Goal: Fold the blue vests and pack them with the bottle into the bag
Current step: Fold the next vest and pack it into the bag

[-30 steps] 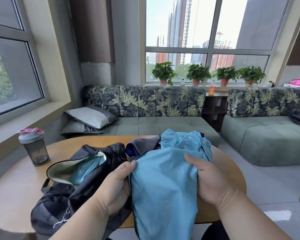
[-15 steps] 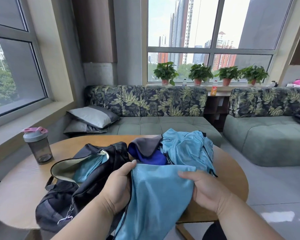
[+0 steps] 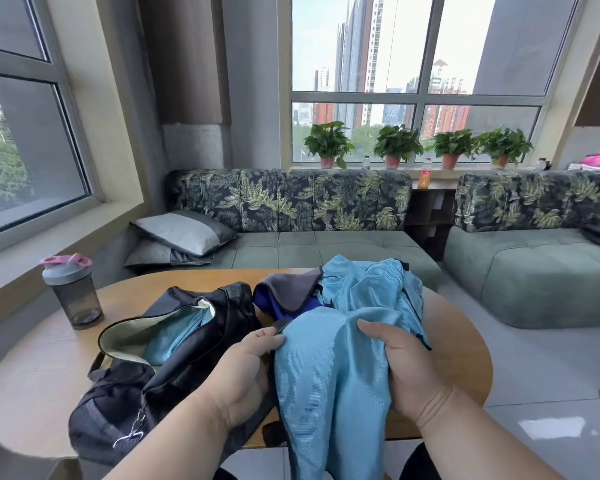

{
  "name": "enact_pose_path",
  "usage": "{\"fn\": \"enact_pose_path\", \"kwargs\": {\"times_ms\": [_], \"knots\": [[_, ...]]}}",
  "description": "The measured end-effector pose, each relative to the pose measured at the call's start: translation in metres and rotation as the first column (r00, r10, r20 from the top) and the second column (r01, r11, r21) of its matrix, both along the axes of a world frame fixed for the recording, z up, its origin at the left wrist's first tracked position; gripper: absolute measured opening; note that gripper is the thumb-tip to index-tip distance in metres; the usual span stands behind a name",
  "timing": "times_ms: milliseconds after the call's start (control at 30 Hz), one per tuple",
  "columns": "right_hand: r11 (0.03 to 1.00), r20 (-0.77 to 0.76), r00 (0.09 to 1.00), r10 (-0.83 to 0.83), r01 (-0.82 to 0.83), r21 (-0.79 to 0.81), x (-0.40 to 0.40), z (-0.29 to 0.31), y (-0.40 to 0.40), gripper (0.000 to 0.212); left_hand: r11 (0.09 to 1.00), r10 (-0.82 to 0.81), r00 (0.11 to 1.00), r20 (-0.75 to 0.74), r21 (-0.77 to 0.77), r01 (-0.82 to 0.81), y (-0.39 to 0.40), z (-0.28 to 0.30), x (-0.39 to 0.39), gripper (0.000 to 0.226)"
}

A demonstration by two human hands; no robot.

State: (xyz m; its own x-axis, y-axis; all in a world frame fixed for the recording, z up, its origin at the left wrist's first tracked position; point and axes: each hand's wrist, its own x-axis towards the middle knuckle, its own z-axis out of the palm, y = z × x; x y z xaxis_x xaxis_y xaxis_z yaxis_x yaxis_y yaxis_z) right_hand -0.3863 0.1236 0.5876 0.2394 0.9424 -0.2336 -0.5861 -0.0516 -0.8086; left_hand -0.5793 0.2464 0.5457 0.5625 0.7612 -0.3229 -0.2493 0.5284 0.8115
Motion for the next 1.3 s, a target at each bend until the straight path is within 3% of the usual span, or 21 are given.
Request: {"fn": "enact_pose_path", "kwargs": {"times_ms": [67,167,300,533,733,867,1100,1167,1200,1300], "knots": [[1.000,0.021,1.000,-0.001,0.000,0.015,-0.002,0.007,0.001,0.032,0.996,-0.091,0.995,-0.045,-0.014,0.090,-0.010,0.007,0.000,0.039],[0.997,0.064,0.996,0.062,-0.065,0.047,-0.007,0.016,0.001,0.024,0.971,-0.236,0.968,-0.087,0.004,0.238,-0.025,0.015,0.001,0.051],[0.989,0.076,0.990,0.120,-0.126,0.077,-0.009,0.023,0.001,0.026,0.951,-0.294,0.954,0.059,-0.079,0.298,-0.038,0.020,0.001,0.062],[0.997,0.116,0.990,0.079,-0.080,0.009,0.008,0.022,0.000,0.027,0.981,-0.165,0.980,0.109,-0.084,0.174,-0.025,0.010,-0.001,0.042],[0.997,0.215,0.973,0.082,-0.081,-0.013,0.028,0.014,0.003,0.039,0.997,-0.048,0.999,0.022,-0.056,0.049,-0.011,0.017,-0.010,0.042],[0.997,0.266,0.961,0.077,-0.075,-0.019,0.033,0.011,0.004,0.035,0.997,0.070,0.997,0.011,0.017,-0.071,-0.007,0.019,-0.005,0.044],[1.000,0.323,0.946,-0.028,0.026,0.010,0.041,0.006,0.002,0.031,0.973,0.215,0.963,-0.160,0.120,-0.197,-0.007,0.024,0.000,0.024],[0.996,0.312,0.946,-0.084,0.075,0.040,0.039,0.003,0.004,0.033,0.970,0.225,0.956,-0.189,0.142,-0.200,-0.013,0.031,0.001,0.008],[0.993,0.311,0.943,-0.117,0.104,0.059,0.037,0.003,0.004,0.035,0.965,0.242,0.949,-0.203,0.153,-0.213,-0.015,0.035,0.002,0.007],[0.974,0.338,0.914,-0.225,0.197,0.114,0.032,0.001,0.005,0.047,0.944,0.301,0.931,-0.204,0.200,-0.262,-0.018,0.045,0.002,0.033]]}}
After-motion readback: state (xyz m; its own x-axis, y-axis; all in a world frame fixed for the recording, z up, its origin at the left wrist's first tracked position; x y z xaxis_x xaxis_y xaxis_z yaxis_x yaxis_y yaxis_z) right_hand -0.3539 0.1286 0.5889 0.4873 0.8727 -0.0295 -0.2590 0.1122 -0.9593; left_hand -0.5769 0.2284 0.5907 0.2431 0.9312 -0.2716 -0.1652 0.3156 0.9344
